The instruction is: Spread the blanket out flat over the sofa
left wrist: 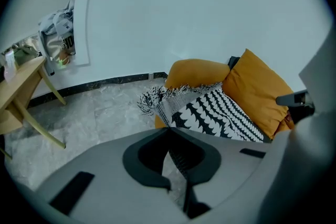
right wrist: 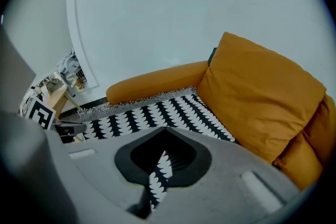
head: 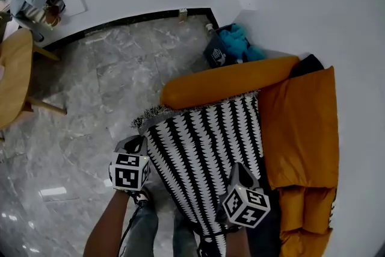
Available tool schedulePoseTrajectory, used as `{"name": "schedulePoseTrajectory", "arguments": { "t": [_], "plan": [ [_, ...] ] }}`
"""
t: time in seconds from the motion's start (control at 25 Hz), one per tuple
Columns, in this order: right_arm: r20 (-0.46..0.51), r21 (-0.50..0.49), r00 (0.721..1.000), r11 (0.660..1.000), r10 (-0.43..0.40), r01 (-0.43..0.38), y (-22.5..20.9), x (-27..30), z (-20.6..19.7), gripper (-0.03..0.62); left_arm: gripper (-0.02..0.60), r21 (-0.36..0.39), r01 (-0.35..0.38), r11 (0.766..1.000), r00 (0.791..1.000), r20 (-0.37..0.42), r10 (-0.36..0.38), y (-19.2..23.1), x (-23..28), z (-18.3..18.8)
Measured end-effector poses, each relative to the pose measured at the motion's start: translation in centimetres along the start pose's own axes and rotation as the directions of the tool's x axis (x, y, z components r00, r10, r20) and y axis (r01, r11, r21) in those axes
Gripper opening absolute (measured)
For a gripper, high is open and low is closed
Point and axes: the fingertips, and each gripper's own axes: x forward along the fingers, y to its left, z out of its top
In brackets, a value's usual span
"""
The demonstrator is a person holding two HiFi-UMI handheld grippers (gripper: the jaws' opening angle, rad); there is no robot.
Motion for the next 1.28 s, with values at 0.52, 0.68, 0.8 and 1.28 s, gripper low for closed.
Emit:
{"name": "schedulePoseTrajectory", "arguments": {
  "t": [0.52,0.68,0.8,1.28],
  "plan": [
    [-0.024,-0.053,1.0,0.999,-0.006,0.005,1.3,2.5,-0.1,0.005,0.014,-0.073,-0.001,0.997,1.0,-0.017,0.0,2.6,4.6,-2.5],
    [-0.028,-0.047,1.0,0.999,-0.008,0.007,1.4,2.7,-0.2,0.005,0.014,-0.125,0.002,0.992,1.0,-0.001,-0.002,3.2,5.3,-2.6],
    [-0.029,-0.039,1.0,0.999,-0.011,0.01,1.5,2.7,-0.3,0.005,0.014,-0.15,0.008,0.989,1.0,-0.001,-0.009,3.3,5.6,-2.6],
    [-0.021,-0.05,1.0,0.999,-0.002,0.001,2.1,2.3,-0.5,0.005,0.083,-0.213,-0.015,0.977,0.999,0.04,0.024,5.2,4.0,-2.1]
  ]
}}
